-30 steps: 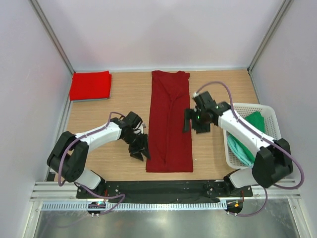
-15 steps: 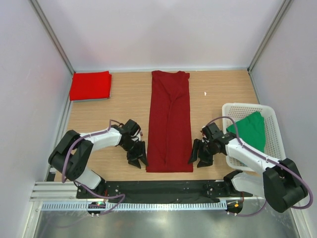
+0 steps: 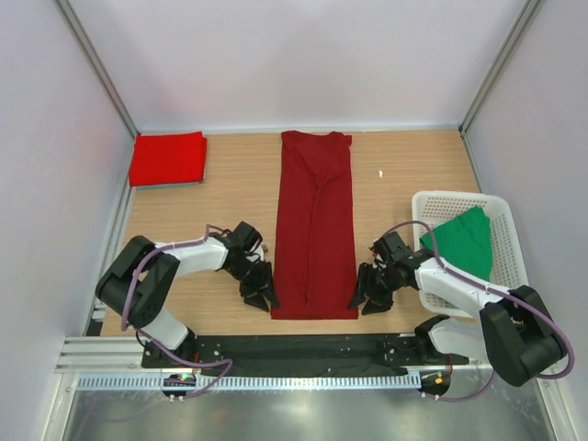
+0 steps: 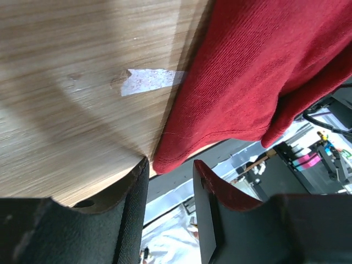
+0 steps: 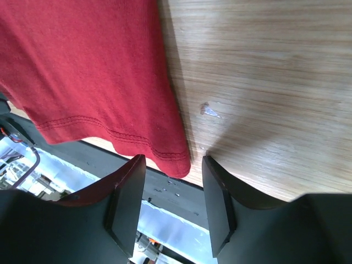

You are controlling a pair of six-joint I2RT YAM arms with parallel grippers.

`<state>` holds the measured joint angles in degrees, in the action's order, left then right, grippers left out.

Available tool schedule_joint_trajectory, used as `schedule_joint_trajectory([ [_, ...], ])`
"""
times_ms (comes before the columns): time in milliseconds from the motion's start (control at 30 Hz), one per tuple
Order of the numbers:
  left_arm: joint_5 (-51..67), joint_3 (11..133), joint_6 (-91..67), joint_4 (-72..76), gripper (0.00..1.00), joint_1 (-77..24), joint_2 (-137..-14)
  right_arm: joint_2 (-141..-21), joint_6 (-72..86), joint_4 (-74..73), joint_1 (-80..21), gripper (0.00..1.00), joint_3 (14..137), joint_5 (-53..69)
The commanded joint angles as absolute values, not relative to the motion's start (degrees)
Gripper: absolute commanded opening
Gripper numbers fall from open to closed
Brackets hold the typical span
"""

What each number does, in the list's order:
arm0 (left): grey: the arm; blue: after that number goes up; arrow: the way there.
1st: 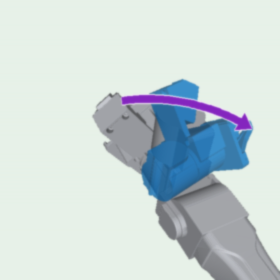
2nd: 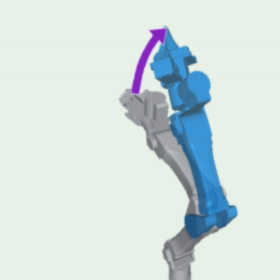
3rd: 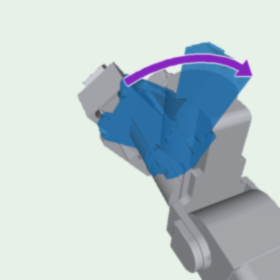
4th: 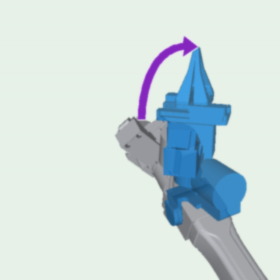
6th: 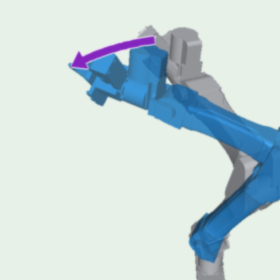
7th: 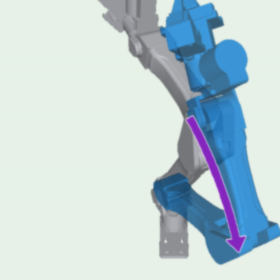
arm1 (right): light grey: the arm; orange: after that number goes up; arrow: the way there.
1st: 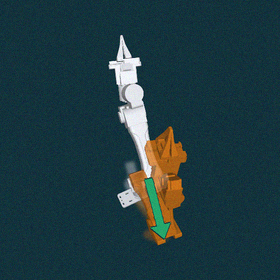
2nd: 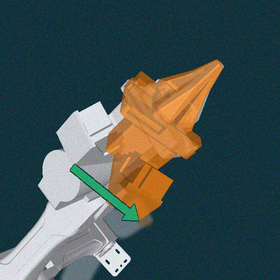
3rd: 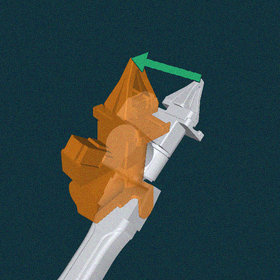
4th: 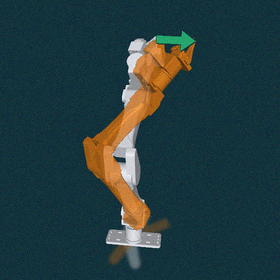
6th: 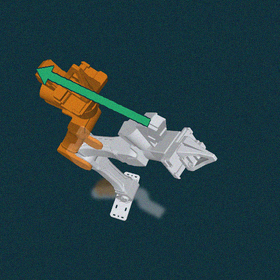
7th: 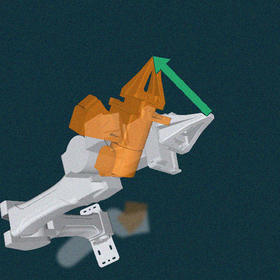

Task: Fold and stack the t-shirts
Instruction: Fold the tshirt

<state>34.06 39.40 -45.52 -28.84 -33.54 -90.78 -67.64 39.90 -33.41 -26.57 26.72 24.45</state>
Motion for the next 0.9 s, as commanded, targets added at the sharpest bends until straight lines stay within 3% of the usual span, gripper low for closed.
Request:
schedule_joint_trajectory([
  [0,32.8,37.0,-46.0,-24.9,0.39,-33.3,-91.1,-67.9,40.1,-31.4,-27.0,0.51,25.7,25.0],
  [167,33.4,35.8,-46.1,-24.2,0.33,-33.3,-91.2,-68.8,40.3,-30.4,-27.1,0.45,25.0,25.3],
  [267,33.4,35.9,-46.2,-24.1,0.25,-33.3,-91.3,-69.1,40.8,-29.5,-27.1,0.40,24.5,25.9],
  [333,33.1,35.8,-46.3,-24.1,0.13,-33.3,-91.2,-69.3,41.4,-28.6,-27.2,0.36,24.0,26.8],
  [400,33.0,35.6,-46.3,-24.2,0.00,-33.3,-91.4,-69.6,41.5,-28.0,-27.2,0.20,23.6,26.9],
  [467,33.3,35.2,-46.4,-24.2,0.00,-33.3,-91.2,-69.5,41.7,-28.5,-27.2,0.01,23.5,26.4],
  [867,34.9,33.5,-45.6,-30.3,0.00,-33.3,-83.1,-60.0,47.0,-31.9,-30.8,0.01,19.7,27.6],
])
